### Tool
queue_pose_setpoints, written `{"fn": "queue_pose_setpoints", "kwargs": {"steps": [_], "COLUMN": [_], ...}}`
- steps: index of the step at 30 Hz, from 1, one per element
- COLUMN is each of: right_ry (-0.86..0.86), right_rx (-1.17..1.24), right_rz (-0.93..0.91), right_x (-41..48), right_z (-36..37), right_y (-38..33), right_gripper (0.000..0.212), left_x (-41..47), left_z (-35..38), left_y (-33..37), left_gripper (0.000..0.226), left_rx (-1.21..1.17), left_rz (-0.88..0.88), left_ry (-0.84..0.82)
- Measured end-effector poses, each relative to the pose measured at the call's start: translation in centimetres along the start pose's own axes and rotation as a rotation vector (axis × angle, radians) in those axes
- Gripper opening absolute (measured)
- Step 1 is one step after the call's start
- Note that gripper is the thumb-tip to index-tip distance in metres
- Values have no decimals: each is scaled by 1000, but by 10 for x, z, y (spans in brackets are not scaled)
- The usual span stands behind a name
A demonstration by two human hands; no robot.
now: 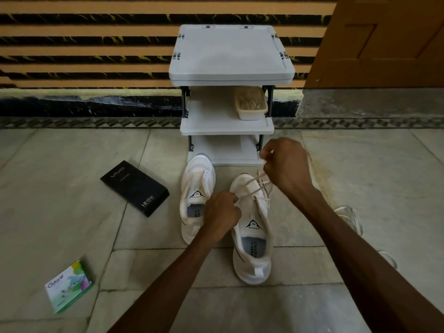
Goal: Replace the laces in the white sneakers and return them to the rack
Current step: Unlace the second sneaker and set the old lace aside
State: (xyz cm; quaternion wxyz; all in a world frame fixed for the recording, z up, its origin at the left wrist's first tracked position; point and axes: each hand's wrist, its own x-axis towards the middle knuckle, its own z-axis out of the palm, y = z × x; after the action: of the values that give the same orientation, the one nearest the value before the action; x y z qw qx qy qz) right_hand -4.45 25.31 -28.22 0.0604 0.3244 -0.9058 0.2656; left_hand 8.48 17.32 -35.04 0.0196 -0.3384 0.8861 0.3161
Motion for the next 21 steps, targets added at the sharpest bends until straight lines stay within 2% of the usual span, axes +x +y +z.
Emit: {"fn": "queue_pose_setpoints", "kwargs": {"steps": [3,5,8,15,21], "right_ry": [-317,-393,-431,-418,-422], "right_rx": [-96,-147,-181,-194,-92], "right_rz": [28,-17,-55,-77,50], "right_x": [-10,-25,-41,-46,-47], "right_z": [18,36,54,68,68], "right_y": [2,7,12,8,18], "right_gripper": [10,12,16,19,19], "left_x": [0,0,0,1,5], "left_z": [1,3,5,8,5], "left_y": [1,2,2,1,0], "left_gripper": [42,52,57,38,37], "left_rx": [-11,-14,-17,-19,-19], "left_rz": [-1,-15,-25,-42,-35], "left_ry": [9,9,14,68,39]}}
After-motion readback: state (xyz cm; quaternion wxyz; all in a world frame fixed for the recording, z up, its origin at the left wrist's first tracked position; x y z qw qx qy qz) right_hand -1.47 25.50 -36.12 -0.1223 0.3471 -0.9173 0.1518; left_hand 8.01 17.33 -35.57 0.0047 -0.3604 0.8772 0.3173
